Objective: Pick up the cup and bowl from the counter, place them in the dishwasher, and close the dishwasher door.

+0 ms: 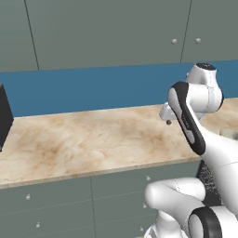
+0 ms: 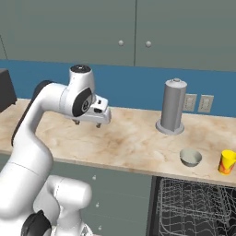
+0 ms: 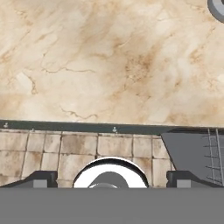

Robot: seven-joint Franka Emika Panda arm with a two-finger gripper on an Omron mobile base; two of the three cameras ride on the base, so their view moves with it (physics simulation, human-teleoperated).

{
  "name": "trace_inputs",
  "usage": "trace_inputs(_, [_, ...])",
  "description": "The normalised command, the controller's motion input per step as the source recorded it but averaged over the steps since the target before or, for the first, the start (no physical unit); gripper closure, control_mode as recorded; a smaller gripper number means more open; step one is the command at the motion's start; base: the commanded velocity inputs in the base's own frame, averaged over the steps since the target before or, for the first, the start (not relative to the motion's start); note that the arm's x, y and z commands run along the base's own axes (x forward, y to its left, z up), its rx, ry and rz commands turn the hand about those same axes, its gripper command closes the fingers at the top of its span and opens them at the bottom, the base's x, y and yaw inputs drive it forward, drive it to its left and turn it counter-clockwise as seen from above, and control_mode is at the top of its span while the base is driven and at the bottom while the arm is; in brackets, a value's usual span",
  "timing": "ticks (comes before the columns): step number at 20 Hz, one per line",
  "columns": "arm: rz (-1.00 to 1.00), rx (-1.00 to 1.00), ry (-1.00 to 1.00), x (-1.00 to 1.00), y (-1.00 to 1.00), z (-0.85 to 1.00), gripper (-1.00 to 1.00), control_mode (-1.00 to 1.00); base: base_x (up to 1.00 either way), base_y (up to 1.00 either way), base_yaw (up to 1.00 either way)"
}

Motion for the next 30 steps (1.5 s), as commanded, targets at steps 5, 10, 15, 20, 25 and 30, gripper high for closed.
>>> trace_inputs(5, [0.0,0.03,0.0,0.0,-0.48,-0.17,-1.0,-1.0,0.0,0.0,0.0])
trace_inputs(10, [0.0,0.01,0.0,0.0,-0.51,-0.05,-1.0,-1.0,0.0,0.0,0.0])
trace_inputs(15, [0.0,0.0,0.0,0.0,-0.52,-0.06,-1.0,-1.0,0.0,0.0,0.0])
trace_inputs(20, [0.0,0.0,0.0,0.0,-0.51,-0.11,-1.0,-1.0,0.0,0.0,0.0])
trace_inputs(25, [0.0,0.0,0.0,0.0,-0.54,-0.12,-1.0,-1.0,0.0,0.0,0.0])
trace_inputs(30, [0.0,0.0,0.0,0.01,-0.56,-0.14,-1.0,-1.0,0.0,0.0,0.0])
